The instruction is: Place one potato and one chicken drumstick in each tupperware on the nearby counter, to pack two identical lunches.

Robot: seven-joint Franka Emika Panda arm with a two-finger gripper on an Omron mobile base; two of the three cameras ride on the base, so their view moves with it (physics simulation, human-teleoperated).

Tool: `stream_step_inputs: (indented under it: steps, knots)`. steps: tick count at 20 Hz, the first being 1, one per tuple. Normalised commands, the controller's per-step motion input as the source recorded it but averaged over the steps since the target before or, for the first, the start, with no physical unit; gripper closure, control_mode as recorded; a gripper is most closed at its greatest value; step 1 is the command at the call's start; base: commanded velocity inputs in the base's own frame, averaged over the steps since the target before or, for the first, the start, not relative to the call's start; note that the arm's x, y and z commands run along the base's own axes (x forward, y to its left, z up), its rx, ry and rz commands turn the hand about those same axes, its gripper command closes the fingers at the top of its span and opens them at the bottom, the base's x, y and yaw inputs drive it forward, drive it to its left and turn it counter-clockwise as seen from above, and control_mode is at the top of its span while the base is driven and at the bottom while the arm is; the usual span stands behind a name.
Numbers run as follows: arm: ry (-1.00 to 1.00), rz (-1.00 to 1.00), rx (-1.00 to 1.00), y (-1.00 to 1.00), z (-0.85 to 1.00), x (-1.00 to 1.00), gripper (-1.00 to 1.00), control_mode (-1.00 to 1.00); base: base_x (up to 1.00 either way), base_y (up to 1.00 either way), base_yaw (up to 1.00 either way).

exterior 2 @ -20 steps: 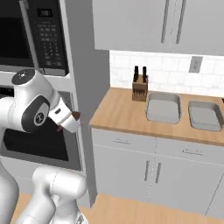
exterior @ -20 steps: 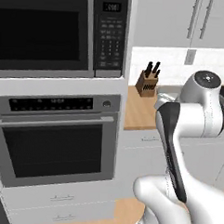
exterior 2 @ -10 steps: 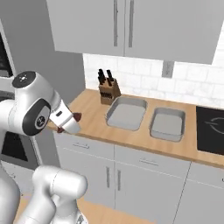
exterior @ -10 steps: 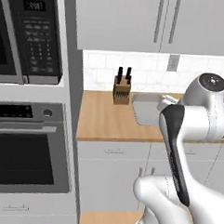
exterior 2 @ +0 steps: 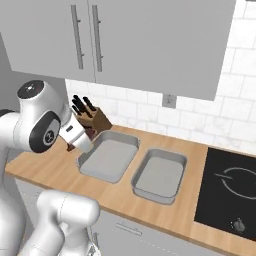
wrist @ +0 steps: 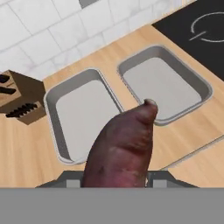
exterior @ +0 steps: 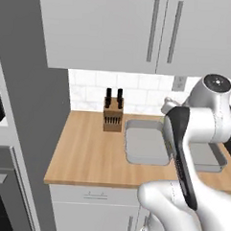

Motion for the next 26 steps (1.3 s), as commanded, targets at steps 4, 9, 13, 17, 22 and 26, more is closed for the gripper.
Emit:
stream_step_inputs:
  steps: [4, 9, 13, 17, 22, 26]
  knots:
    - [0.00, 0.05, 0.00, 0.00, -1.00, 0.61, 1.00, -1.00, 0.00, 0.00, 0.00]
    - [0.02, 0.00, 0.00, 0.04, -1.00, 0.88, 1.00, -1.00, 0.00, 0.00, 0.00]
    - [0.18, 0.02, 0.07, -0.09, -0.89, 1.00, 1.00, -1.00, 0.00, 0.00, 0.00]
    - [0.21, 0.01, 0.10, -0.02, -0.50, 0.98, 1.00, -1.00, 0.00, 0.00, 0.00]
    - [0.05, 0.02, 0.02, -0.02, -0.08, 0.44, 1.00, -1.00, 0.00, 0.00, 0.00]
    - [0.03, 0.00, 0.00, 0.11, -0.08, 0.43, 1.00, -1.00, 0.00, 0.00, 0.00]
